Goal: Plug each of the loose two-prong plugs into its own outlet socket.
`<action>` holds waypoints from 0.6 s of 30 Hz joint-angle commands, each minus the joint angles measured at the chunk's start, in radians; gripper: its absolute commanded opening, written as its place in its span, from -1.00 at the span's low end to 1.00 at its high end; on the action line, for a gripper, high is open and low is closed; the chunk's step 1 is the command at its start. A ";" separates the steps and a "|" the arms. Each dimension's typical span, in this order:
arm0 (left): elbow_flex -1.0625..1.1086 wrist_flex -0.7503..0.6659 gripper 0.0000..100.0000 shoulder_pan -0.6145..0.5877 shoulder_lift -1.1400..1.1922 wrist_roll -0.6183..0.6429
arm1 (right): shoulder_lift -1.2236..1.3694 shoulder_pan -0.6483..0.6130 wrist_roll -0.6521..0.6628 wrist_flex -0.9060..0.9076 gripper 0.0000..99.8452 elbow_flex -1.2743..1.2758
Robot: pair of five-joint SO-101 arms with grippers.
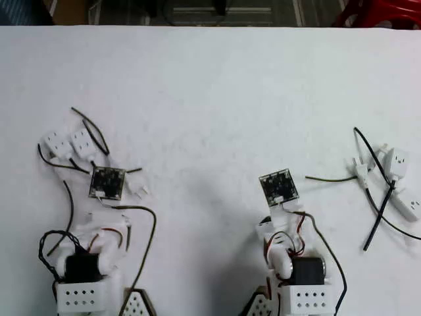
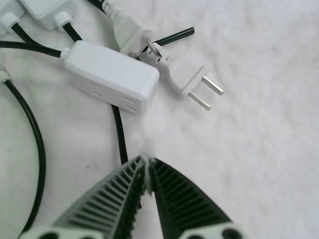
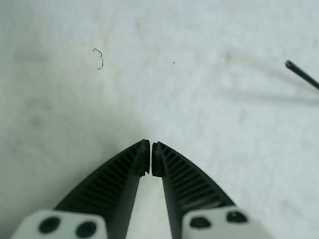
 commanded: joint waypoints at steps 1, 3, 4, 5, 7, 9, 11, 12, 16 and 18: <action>-0.002 -0.017 -0.95 -0.001 -0.002 -0.002 | -0.008 0.005 -0.006 0.008 -0.96 0.009; -0.002 -0.017 -0.95 -0.002 -0.002 -0.008 | -0.008 0.005 -0.006 0.008 -0.96 0.009; -0.002 -0.017 -0.95 -0.007 -0.002 -0.008 | -0.008 0.005 -0.006 0.008 -0.96 0.009; -0.002 -0.017 -0.95 -0.008 -0.002 -0.008 | -0.008 0.005 -0.006 0.008 -0.96 0.009; -0.014 -0.018 -0.95 -0.002 -0.002 -0.006 | -0.008 0.005 -0.005 0.008 -0.96 0.009; -0.072 -0.012 -0.95 -0.008 -0.002 -0.008 | -0.008 0.005 -0.003 0.008 -0.96 0.009; -0.135 -0.018 -0.95 -0.010 -0.002 -0.009 | -0.008 0.005 -0.003 0.008 -0.96 0.009; -0.166 -0.025 -0.95 -0.008 -0.004 -0.006 | -0.008 0.005 -0.003 0.008 -0.96 0.009; -0.325 -0.186 -0.95 -0.008 -0.004 -0.009 | -0.008 0.008 -0.003 0.008 -0.96 0.009; -0.385 -0.259 -0.95 -0.010 -0.004 -0.009 | -0.008 0.008 -0.003 0.008 -0.96 0.009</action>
